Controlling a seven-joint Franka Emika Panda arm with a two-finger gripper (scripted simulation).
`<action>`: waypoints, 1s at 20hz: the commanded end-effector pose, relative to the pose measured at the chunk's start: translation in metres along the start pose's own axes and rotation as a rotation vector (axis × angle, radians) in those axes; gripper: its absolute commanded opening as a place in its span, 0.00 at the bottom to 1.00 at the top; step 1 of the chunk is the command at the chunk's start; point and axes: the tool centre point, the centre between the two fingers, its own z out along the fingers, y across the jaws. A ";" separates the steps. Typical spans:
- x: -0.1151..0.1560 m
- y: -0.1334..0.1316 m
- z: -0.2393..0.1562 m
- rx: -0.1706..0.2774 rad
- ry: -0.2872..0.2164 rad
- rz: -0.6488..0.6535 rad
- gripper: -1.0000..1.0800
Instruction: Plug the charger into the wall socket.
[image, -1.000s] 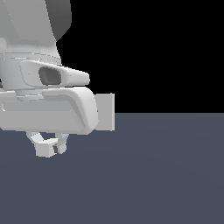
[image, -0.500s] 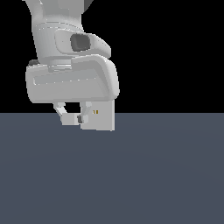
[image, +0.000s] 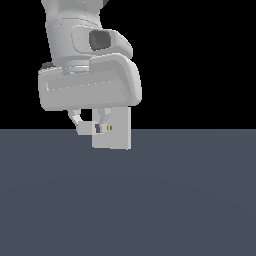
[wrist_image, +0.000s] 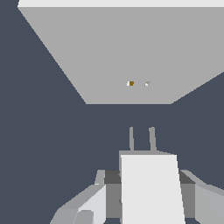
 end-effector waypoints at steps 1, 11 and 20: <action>0.000 0.000 0.000 0.000 0.000 0.000 0.00; 0.017 0.000 0.004 0.001 -0.001 0.000 0.00; 0.046 0.000 0.012 0.001 -0.001 0.000 0.00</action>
